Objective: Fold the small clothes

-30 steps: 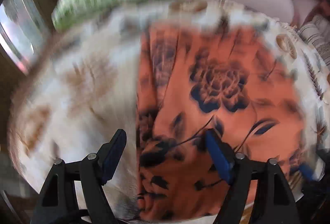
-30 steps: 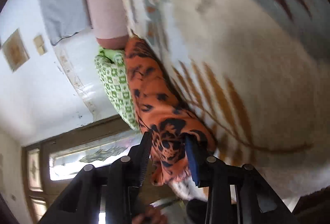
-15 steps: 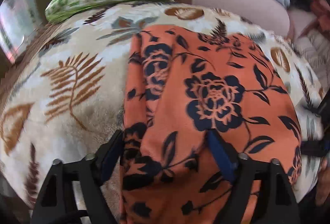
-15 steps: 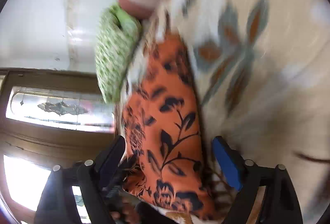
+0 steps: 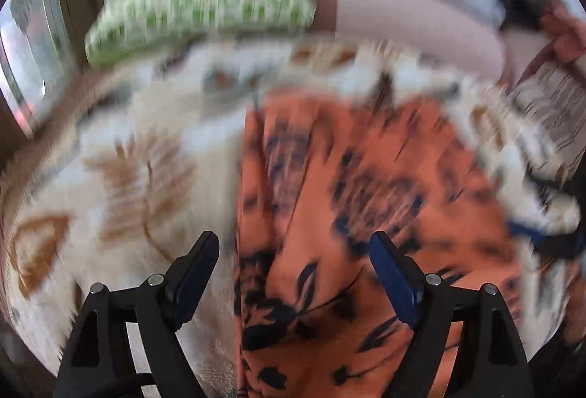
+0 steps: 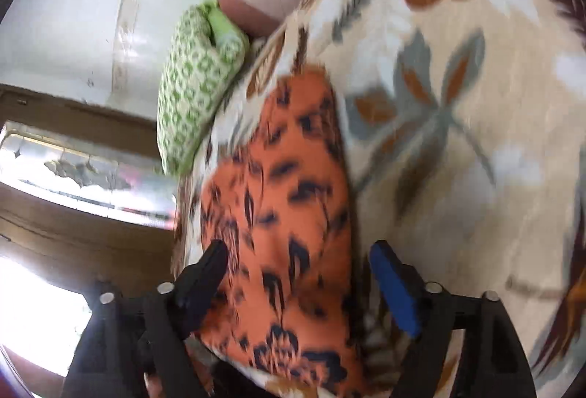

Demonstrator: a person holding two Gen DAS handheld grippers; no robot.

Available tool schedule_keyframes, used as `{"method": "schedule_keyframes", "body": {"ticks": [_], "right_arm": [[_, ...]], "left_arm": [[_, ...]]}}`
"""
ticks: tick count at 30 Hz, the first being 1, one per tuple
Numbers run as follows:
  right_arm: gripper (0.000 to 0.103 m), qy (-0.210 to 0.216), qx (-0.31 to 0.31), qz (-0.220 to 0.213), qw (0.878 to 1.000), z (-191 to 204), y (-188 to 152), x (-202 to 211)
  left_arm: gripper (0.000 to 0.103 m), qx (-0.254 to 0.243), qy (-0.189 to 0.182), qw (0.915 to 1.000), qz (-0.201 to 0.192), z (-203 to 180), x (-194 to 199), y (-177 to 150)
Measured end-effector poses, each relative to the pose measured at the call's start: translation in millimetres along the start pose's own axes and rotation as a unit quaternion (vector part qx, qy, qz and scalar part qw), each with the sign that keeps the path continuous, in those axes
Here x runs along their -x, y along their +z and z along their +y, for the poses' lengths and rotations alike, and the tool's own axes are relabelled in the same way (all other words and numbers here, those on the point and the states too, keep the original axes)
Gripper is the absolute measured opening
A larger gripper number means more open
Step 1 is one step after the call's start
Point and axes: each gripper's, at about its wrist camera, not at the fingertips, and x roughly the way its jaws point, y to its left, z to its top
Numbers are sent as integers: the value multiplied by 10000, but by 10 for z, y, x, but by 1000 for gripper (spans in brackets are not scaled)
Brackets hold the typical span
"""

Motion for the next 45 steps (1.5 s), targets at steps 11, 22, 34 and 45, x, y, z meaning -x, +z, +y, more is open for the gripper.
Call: {"method": "schedule_keyframes", "body": {"ticks": [11, 22, 34, 45], "right_arm": [[50, -399, 47, 441, 9982, -76, 38, -479], [28, -841, 1047, 81, 9909, 410, 393, -648], [71, -1585, 2139, -501, 9626, 1088, -300, 6], [78, -1040, 2270, 89, 9683, 1179, -633, 30]], "left_arm": [[89, 474, -408, 9980, -19, 156, -120, -124], [91, 464, -431, 9980, -49, 171, -96, -140], [93, 515, -205, 9985, -24, 137, -65, -147], [94, 492, -149, 9987, 64, 134, -44, -119]]}}
